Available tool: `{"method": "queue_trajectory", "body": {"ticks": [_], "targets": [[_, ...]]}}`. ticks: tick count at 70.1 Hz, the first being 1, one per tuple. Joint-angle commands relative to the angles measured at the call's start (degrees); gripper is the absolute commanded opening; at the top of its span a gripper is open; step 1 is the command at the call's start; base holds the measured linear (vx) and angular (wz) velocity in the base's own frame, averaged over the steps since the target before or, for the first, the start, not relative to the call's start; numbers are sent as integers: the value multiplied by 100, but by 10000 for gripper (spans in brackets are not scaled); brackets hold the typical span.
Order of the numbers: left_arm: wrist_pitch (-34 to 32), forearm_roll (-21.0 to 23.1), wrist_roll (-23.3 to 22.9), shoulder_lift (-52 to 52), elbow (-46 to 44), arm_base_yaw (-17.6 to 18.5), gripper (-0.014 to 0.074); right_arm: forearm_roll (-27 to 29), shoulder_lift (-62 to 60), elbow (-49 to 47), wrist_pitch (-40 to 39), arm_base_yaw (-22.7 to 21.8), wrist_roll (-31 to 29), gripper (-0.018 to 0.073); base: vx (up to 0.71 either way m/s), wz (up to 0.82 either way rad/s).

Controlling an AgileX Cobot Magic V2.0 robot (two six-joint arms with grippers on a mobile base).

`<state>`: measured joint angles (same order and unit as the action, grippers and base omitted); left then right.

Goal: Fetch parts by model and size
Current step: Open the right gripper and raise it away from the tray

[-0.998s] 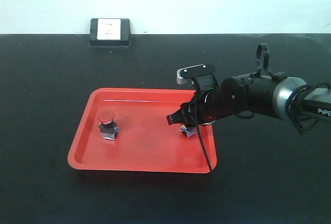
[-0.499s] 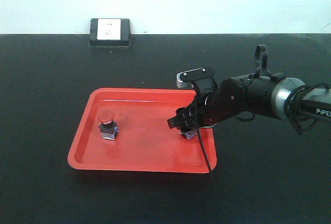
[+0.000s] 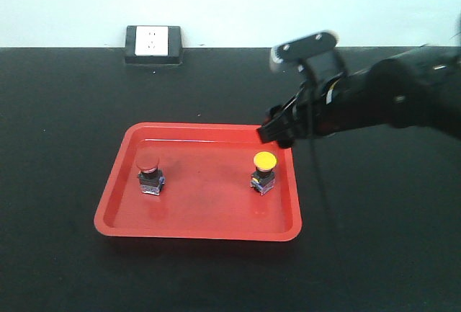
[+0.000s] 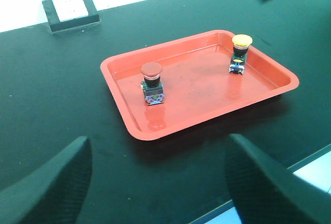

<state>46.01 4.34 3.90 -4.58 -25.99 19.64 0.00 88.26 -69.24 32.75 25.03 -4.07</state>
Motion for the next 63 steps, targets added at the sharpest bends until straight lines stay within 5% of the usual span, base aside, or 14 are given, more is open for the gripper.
{"method": "queue_trajectory", "body": {"ticks": [1,23,46,63], "targets": [[-433,40,-44,-79,-129,35,502,-259,-748,-182,70,-17,-44,529,0,0],[-475,40,-44,-79,-129,35,502,-210,-2522,32,1055,-12,15,529,0,0],[-470,45,-44,-79,-129,35,502,-244,-5184,2362,-543,-12,159,529,0,0],[-470,45,-44,-79,-129,35,502,-78,-7166,3868,-846,-12,166,529,0,0]]}}
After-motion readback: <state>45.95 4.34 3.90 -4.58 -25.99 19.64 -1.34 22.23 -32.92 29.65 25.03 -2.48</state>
